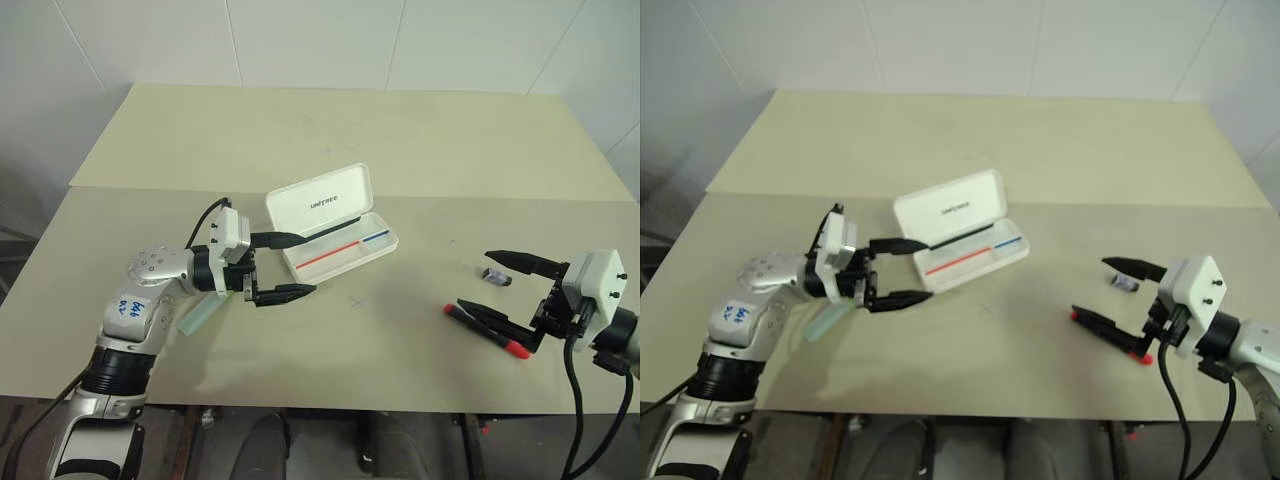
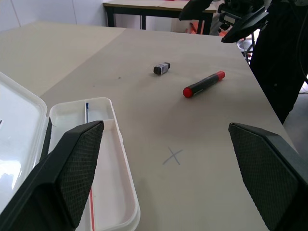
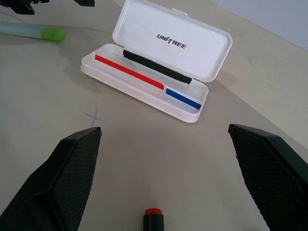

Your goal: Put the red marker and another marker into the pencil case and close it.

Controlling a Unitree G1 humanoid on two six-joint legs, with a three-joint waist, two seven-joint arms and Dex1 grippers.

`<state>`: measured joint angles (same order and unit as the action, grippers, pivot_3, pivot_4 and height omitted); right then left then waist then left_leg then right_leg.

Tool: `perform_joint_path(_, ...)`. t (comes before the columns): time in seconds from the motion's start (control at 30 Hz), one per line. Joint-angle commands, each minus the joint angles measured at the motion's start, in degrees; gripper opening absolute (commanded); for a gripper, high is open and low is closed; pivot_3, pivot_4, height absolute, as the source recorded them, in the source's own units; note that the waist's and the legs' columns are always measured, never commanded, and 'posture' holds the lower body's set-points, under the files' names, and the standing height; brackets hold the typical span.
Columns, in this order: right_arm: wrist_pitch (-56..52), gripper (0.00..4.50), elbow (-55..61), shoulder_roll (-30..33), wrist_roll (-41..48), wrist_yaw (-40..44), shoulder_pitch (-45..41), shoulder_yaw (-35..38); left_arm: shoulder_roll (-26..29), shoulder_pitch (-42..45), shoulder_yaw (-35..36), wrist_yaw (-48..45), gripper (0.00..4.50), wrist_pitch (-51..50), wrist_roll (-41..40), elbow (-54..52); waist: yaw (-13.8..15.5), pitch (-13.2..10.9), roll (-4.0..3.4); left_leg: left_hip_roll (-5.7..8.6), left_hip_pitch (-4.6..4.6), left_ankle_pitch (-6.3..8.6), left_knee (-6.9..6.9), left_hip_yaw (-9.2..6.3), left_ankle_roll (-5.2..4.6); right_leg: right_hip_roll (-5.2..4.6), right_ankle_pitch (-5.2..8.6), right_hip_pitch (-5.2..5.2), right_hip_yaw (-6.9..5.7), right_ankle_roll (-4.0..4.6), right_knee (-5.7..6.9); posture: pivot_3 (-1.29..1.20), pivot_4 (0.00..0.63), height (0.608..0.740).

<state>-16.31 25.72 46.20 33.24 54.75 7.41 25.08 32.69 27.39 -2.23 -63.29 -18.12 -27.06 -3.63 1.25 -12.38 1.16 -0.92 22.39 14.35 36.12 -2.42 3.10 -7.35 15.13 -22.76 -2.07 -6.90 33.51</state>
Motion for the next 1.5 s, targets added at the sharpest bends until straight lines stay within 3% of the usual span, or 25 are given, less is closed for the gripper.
perform_joint_path(0.03, 1.16, 4.50, 0.88, -1.12, 0.15, -0.93, -2.65, -1.68, 1.09, -0.07, 1.12, 0.93, 4.45, -0.47, 0.13, -2.20, -0.06, 0.00, 0.00, 0.00, 0.00, 0.00, 0.01, 0.00, 0.00, 0.00, 0.00, 0.00, 0.00, 0.00, 0.00, 0.00, 0.150, 0.740)
perform_joint_path(0.57, 0.99, 4.50, 1.92, -1.34, 1.35, 2.14, -7.90, -8.79, 1.51, 0.57, -0.96, 4.40, 4.45, 1.28, 5.24, -1.02, 0.14, 0.00, 0.00, 0.01, 0.02, 0.01, 0.01, 0.00, 0.02, -0.01, -0.02, 0.00, 0.03, -0.06, -0.03, 0.00, 0.150, 0.740)
perform_joint_path(0.67, 0.04, 4.50, 3.63, -2.13, 1.55, 0.69, -8.81, -9.84, 0.54, 0.80, -1.50, 5.17, 3.81, 1.74, 6.30, -0.16, 0.16, 0.00, 0.00, 0.02, 0.03, 0.01, 0.05, 0.02, 0.02, -0.02, -0.02, 0.00, 0.04, -0.05, -0.04, 0.00, 0.150, 0.740)
perform_joint_path(0.8, 0.11, 4.50, 4.75, -3.57, 0.79, -0.46, -8.83, -11.73, -0.36, 0.40, -4.87, 4.57, 2.54, 1.83, 8.72, 0.26, 0.15, 0.00, 0.00, 0.01, 0.01, 0.01, -0.01, 0.02, 0.02, -0.01, -0.03, 0.00, 0.04, -0.07, -0.04, 0.00, 0.150, 0.740)
perform_joint_path(1.5, 0.64, 4.50, 10.31, -7.72, -0.67, -8.89, -10.86, -15.11, -5.60, 5.81, -11.83, 8.55, 2.54, -0.31, 18.24, 7.84, 0.14, 0.00, 0.00, 0.01, 0.02, 0.02, 0.01, 0.02, 0.03, -0.01, -0.19, -0.01, 0.04, -0.41, -0.01, 0.00, 0.150, 0.740)
